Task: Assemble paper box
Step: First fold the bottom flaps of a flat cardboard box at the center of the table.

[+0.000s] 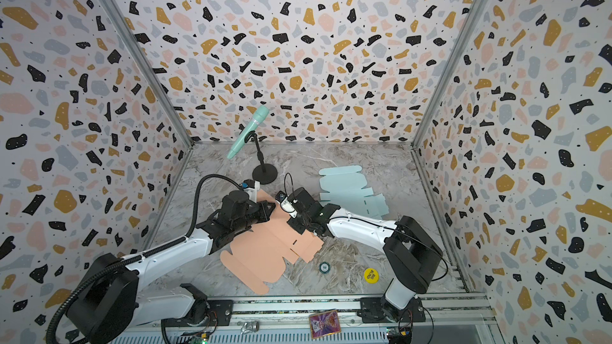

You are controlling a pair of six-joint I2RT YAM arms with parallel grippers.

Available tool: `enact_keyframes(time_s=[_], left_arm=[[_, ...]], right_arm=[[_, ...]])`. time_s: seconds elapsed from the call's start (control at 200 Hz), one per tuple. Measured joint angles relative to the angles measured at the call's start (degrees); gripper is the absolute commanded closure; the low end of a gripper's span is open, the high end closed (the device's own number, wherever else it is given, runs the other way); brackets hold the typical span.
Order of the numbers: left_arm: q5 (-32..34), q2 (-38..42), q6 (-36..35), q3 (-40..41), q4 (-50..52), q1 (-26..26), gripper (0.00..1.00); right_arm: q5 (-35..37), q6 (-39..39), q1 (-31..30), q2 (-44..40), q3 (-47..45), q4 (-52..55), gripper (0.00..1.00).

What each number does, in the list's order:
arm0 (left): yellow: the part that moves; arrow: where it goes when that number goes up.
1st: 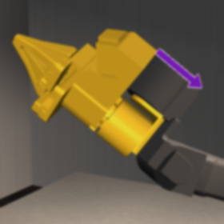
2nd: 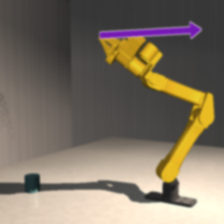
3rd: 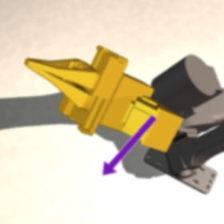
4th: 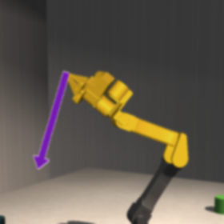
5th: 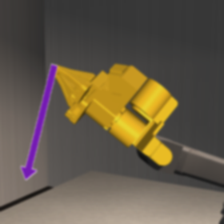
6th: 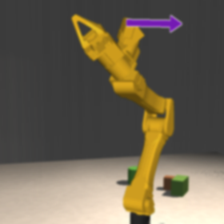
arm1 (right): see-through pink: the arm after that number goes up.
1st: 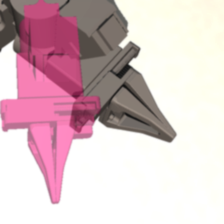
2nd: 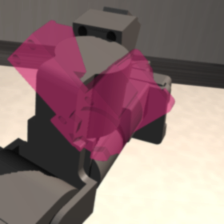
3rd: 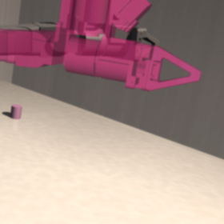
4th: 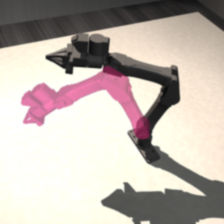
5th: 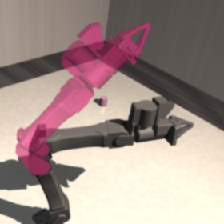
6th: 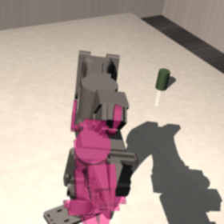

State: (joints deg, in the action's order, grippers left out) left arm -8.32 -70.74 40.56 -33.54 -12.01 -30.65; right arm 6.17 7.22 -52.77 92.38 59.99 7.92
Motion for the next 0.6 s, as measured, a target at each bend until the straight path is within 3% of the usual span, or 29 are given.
enact_keyframes(time_s=[0.095,0.17,0.27,0.601], left_arm=[[-0.7,3.3,-0.3,2.0,0.5,2.1,1.0],[-0.8,6.1,-1.0,3.8,1.7,4.2,0.92],[-1.0,10.0,-2.1,5.9,3.7,7.1,0.73],[-3.1,16.9,-3.9,12.3,6.4,12.7,0.33]], right_arm=[[1.2,1.4,-0.1,-1.2,-0.6,-0.6,1.0],[2.0,2.6,-0.2,-1.9,-0.9,-0.9,1.0],[2.7,4.0,-0.2,-2.4,-1.1,-1.2,1.0],[4.3,6.5,-0.2,-2.4,-2.4,-1.6,1.0]])
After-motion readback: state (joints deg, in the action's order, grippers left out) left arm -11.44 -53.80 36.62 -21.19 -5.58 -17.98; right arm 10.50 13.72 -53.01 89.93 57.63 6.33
